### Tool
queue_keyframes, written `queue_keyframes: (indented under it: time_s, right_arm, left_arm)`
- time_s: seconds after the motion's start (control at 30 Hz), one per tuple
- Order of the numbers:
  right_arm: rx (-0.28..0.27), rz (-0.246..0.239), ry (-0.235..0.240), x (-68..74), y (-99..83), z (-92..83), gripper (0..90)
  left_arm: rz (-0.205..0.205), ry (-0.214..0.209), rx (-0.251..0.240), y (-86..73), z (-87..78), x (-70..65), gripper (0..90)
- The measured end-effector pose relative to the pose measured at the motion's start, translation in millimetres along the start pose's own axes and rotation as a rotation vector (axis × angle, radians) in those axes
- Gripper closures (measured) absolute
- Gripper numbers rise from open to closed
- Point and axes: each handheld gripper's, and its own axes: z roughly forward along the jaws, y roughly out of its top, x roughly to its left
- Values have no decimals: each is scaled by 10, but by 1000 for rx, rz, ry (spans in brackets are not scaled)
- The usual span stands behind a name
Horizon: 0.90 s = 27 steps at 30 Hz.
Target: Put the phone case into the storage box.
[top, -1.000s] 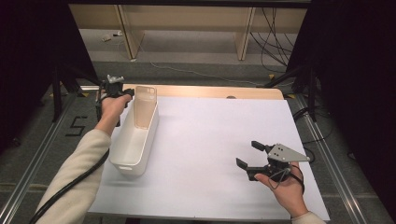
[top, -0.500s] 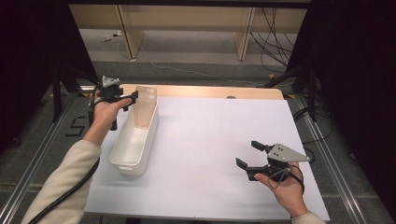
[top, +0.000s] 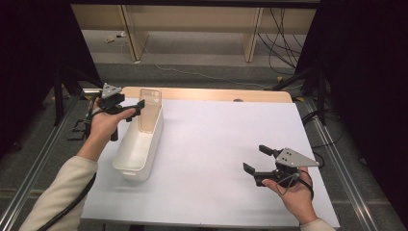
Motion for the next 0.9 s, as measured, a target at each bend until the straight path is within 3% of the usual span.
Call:
queue_keyframes:
  time_s: [0.03, 0.2, 0.23, 0.9]
  right_arm:
    - [-13, -17, -5, -11, 1, 6, 151]
    - [0, 1, -1, 0, 1, 0, 151]
    - [-2, 0, -1, -1, 0, 0, 151]
    - [26, -6, 1, -1, 17, -28, 150]
  left_arm:
    - [2, 4, -1, -8, -15, -9, 159]
    - [40, -1, -29, -36, -74, -13, 158]
    - [3, -6, -9, -55, -100, -43, 158]
    - [32, -81, -44, -168, -346, -239, 159]
